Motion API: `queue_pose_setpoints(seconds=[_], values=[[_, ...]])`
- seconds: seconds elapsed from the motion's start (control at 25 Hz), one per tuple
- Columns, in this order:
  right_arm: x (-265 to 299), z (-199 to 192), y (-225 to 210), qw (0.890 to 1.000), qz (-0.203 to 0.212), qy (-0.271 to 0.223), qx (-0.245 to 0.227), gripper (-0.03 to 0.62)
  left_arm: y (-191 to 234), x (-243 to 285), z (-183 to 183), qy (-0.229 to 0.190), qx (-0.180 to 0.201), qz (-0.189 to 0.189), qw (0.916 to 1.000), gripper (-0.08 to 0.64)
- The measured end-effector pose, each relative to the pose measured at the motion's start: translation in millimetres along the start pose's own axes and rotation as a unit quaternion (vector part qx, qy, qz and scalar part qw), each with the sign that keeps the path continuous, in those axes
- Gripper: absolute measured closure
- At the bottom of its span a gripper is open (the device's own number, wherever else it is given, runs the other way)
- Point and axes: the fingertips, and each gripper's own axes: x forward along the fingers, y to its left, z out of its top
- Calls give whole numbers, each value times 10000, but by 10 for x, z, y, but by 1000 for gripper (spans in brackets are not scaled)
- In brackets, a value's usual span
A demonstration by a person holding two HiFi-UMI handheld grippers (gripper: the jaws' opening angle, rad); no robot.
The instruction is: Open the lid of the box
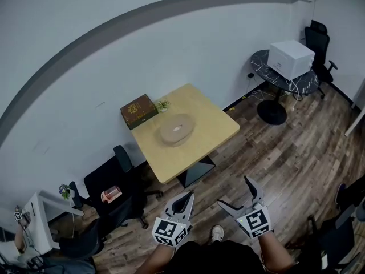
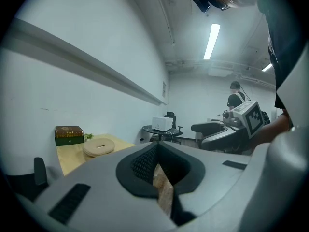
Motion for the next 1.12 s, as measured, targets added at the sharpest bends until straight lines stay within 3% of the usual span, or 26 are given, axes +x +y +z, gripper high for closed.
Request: queue_pose_setpoints(seconds=[0.36,0.6,0.88,1.12], values=[[261,-82,-280,9997,189,132,-28,78,218,230,-59,85,-132,253,9996,540],[612,-36,-479,9993,253,33,260,80,517,476,-111,82,-213,410,9989,540],[1282,96,-641,9985,538,59,104,80,1010,744,-12,-78,-267,564,9980,540],[1962,260,-528,9951,979,101,63,81,1552,935,-6,-36,-383,795,9961,540]])
